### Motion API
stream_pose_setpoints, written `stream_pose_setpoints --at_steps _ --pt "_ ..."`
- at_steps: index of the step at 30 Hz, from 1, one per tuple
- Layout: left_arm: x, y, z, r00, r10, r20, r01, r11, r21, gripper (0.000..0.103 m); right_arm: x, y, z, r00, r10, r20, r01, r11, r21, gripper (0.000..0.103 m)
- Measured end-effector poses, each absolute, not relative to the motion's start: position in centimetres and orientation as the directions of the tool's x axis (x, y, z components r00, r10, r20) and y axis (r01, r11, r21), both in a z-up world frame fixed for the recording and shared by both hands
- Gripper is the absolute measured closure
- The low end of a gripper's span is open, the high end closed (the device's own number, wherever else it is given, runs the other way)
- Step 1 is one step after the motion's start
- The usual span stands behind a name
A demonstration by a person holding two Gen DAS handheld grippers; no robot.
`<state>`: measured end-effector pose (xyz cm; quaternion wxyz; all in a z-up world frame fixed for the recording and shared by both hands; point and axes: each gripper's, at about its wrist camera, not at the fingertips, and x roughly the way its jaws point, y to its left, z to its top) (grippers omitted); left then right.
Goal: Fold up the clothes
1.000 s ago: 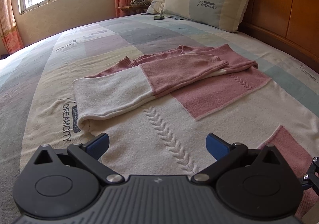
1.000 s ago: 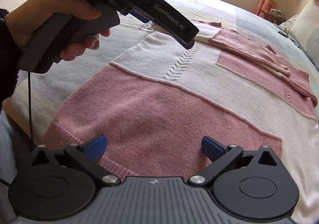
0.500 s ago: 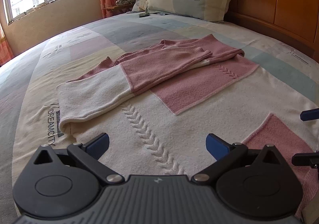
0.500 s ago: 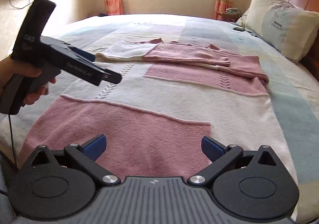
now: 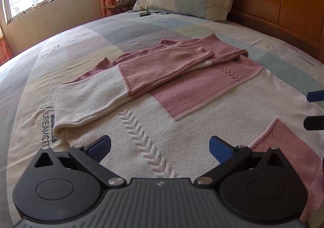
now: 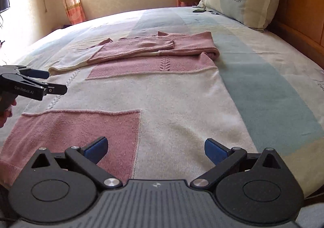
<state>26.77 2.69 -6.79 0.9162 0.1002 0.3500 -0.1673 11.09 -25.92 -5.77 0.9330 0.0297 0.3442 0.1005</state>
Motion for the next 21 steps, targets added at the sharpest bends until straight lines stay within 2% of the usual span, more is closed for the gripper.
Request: stream_pose_setpoints --at_steps 6,14,16,21 --pt "27.9 3.8 -7.2 0.689 -0.220 -0.690 0.331 0.943 0.030 0.001 20.8 -26.2 -3.8 0.793 0.260 -0.550 -0.200 0.965 0.168 0.000" --pt "29.2 4.8 -8.2 0.666 -0.204 -0.718 0.290 0.957 -0.002 0.001 31.7 -27.3 -6.7 0.758 0.218 -0.615 -0.132 0.974 0.183 0.000" --pt "29.6 4.8 -8.3 0.659 -0.204 -0.724 0.286 0.958 -0.010 0.001 32.3 -27.6 -7.6 0.730 0.192 -0.656 -0.119 0.981 0.155 0.000" --pt "29.7 4.5 -8.0 0.661 -0.227 -0.715 0.292 0.956 -0.034 0.001 29.6 -28.8 -8.4 0.689 0.214 -0.693 -0.197 0.975 0.105 0.000"
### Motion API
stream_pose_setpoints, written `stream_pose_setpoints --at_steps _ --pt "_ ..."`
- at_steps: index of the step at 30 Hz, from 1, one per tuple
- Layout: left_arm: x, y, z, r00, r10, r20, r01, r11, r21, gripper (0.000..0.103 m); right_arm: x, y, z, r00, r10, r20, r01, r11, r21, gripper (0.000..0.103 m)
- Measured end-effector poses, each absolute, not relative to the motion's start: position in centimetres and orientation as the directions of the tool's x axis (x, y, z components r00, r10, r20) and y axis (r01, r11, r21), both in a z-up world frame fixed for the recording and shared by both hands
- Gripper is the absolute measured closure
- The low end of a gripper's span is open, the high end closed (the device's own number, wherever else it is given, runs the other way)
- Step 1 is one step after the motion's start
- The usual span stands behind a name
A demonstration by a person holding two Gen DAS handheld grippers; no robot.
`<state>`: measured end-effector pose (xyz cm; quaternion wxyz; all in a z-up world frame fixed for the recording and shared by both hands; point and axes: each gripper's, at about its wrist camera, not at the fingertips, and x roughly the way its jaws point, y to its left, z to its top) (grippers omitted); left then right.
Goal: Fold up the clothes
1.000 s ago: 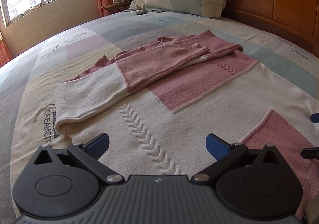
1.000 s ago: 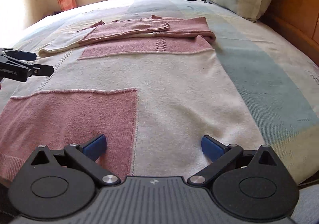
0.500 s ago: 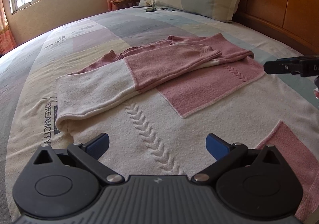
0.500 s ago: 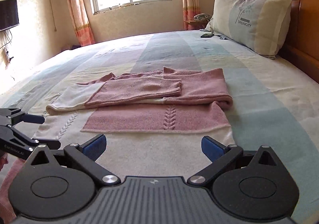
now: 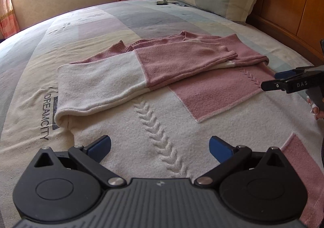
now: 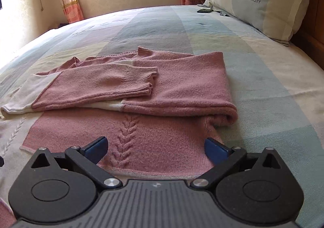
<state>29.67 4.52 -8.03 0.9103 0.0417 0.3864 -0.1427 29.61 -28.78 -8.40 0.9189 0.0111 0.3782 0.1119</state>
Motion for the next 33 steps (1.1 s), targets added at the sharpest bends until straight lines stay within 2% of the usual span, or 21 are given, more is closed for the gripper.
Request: stream_pose_setpoints --at_steps 4,8,11,15,18,22,30,33 --pt "29.2 4.0 -7.8 0.668 -0.232 -0.707 0.304 0.952 -0.026 0.001 25.7 -29.2 -6.6 0.658 0.176 -0.732 -0.192 0.979 0.063 0.000" --pt "28.2 3.2 -7.6 0.673 -0.242 -0.698 0.332 0.943 -0.006 0.001 20.4 -28.8 -5.6 0.620 0.273 -0.735 -0.245 0.958 0.149 0.000" --pt "27.2 2.3 -7.7 0.667 -0.259 -0.699 0.365 0.931 0.002 0.001 17.6 -28.2 -6.9 0.602 0.253 -0.758 -0.232 0.963 0.137 0.000" --pt "25.2 1.1 -8.3 0.636 -0.307 -0.708 0.440 0.898 0.007 0.001 15.3 -28.3 -8.6 0.652 0.185 -0.735 -0.150 0.982 0.113 0.000" --pt "24.3 0.7 -9.4 0.591 -0.326 -0.738 0.476 0.880 -0.007 0.001 14.8 -29.0 -8.6 0.683 0.184 -0.707 -0.078 0.981 0.180 0.000" --pt "23.6 1.6 -9.6 0.599 -0.348 -0.721 0.476 0.879 -0.030 0.001 14.6 -30.6 -8.7 0.712 0.230 -0.663 -0.035 0.955 0.293 0.000" --pt "22.6 1.3 -9.8 0.652 -0.289 -0.701 0.374 0.927 -0.034 0.001 15.5 -32.8 -8.5 0.708 0.314 -0.632 0.032 0.881 0.473 0.000" --pt "21.6 1.1 -9.7 0.671 -0.231 -0.704 0.276 0.960 -0.051 0.001 15.8 -32.4 -8.3 0.688 0.321 -0.651 0.006 0.894 0.448 0.000"
